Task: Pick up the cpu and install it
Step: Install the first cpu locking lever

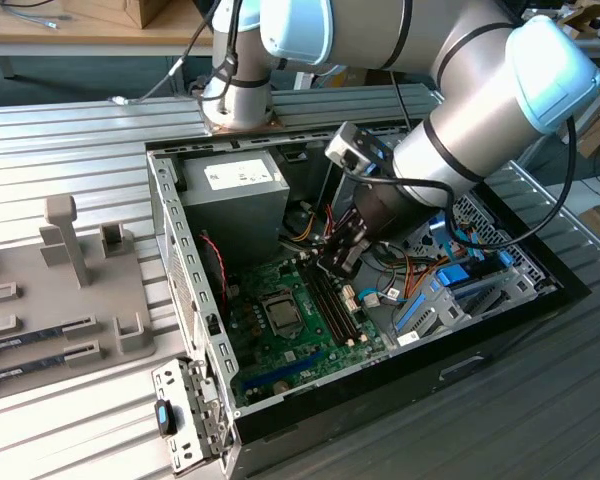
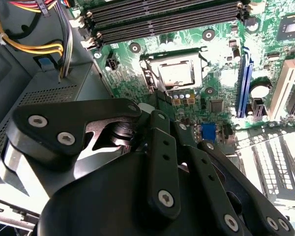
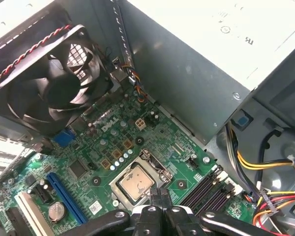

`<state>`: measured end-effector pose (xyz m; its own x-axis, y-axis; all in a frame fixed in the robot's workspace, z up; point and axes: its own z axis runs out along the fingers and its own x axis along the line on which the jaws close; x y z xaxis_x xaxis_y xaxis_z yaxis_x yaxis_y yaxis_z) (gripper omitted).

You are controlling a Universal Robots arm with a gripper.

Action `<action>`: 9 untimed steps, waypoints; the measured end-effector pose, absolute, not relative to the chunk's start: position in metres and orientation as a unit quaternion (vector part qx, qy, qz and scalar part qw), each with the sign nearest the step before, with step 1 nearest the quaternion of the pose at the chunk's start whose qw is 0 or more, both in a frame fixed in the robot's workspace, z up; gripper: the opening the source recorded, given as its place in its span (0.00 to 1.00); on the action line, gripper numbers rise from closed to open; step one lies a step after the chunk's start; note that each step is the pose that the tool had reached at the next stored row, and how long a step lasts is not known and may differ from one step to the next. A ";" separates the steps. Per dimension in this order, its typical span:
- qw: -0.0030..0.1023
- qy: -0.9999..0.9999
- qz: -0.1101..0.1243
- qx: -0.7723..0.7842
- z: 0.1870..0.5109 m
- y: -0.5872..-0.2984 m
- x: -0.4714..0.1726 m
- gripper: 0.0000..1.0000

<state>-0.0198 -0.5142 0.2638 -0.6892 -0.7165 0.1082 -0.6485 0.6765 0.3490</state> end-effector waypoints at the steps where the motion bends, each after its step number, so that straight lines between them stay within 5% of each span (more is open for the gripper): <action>1: 0.119 -0.908 -0.143 0.376 0.264 -0.513 -0.020 0.11; 9: 0.119 -0.908 -0.142 0.376 0.259 -0.506 -0.025 0.11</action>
<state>-0.0247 -0.5063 0.2594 -0.6891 -0.7163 0.1096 -0.6486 0.6771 0.3476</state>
